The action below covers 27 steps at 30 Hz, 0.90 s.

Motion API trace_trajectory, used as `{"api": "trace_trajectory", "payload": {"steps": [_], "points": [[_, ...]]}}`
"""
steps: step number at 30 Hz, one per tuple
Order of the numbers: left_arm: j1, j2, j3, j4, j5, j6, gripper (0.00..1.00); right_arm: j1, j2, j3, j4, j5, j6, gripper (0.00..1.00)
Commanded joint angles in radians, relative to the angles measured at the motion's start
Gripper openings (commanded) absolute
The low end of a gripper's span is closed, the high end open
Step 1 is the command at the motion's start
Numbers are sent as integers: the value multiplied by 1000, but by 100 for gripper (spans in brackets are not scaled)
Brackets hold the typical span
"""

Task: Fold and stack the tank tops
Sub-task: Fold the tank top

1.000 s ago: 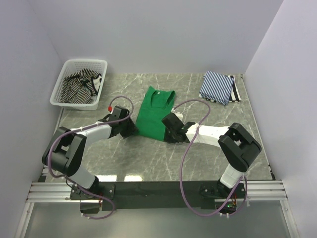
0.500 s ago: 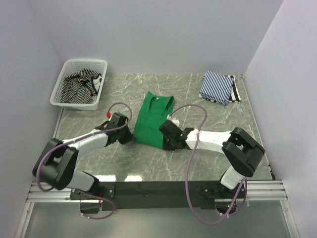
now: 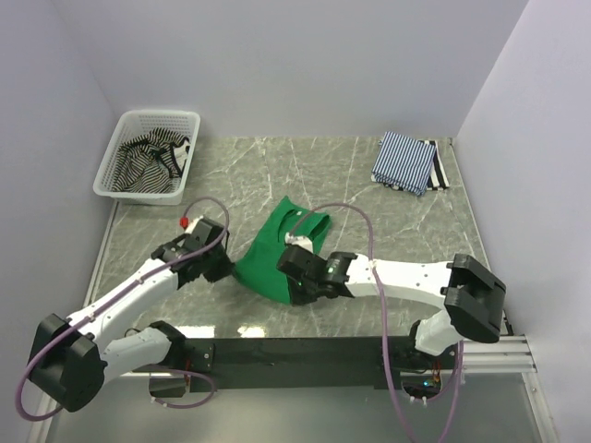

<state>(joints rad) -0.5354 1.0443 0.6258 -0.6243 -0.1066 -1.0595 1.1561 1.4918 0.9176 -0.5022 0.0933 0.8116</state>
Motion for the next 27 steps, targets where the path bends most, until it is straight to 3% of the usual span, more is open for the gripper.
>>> {"api": "trace_trajectory", "payload": {"steps": [1,10,27], "points": [[18,25,141,-6,-88,41,1,-42,8,119,-76,43,-55,0],[48,315,460,161,-39,95,1,-333,-8,191,-33,-9,-182,0],[45,1024,1201,256,177,119,1,-731,88,214,85,-83,-246,0]]}}
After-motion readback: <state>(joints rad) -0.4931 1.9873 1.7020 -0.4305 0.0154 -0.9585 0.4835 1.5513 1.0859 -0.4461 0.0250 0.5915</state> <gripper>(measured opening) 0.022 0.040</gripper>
